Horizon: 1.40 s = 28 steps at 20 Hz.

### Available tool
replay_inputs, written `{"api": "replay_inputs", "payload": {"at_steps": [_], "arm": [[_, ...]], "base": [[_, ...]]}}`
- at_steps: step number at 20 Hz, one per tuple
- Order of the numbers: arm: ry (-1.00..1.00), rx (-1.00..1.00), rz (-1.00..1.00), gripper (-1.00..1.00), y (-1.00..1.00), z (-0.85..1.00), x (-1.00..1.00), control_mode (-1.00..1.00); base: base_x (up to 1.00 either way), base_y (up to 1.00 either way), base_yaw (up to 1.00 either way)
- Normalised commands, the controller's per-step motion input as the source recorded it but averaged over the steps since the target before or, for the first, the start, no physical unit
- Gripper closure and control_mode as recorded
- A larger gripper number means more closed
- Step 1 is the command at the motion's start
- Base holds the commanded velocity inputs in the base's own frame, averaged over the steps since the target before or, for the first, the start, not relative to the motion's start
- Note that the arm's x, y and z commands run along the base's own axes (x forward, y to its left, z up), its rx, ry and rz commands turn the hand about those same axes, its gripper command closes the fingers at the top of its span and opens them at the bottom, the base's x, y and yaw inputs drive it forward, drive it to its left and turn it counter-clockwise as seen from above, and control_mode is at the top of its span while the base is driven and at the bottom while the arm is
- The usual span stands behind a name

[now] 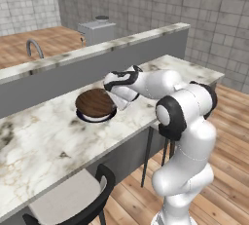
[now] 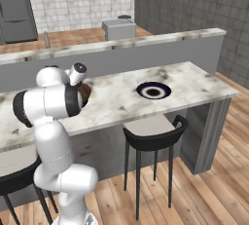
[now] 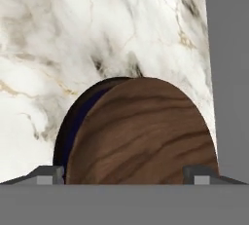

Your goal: Move the bowls from the cabinet to the plates on the dining table.

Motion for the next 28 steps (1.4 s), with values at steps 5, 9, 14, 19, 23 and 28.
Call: {"api": "replay_inputs", "payload": {"at_steps": [5,9,14,19,23,28], "arm": [[-0.04,0.00,0.08,-1.00,-0.20,0.55,-0.01,-1.00],[-0.02,-0.01,0.19,-1.00,-0.39,0.53,-0.21,-1.00],[0.00,-0.12,0.33,-1.00,-0.28,0.70,-0.45,-1.00],[-0.04,-0.38,0.43,-1.00,-0.11,0.74,-0.66,-1.00],[-0.05,-0.54,0.44,-1.00,-0.03,0.62,-0.71,-1.00],[-0.07,-0.55,0.40,-1.00,-0.09,0.44,-0.79,-1.00]], "base": [[0.00,0.00,0.00],[0.00,0.00,0.00],[0.00,0.00,0.00],[0.00,0.00,0.00],[0.00,0.00,0.00],[0.00,0.00,0.00]]}}
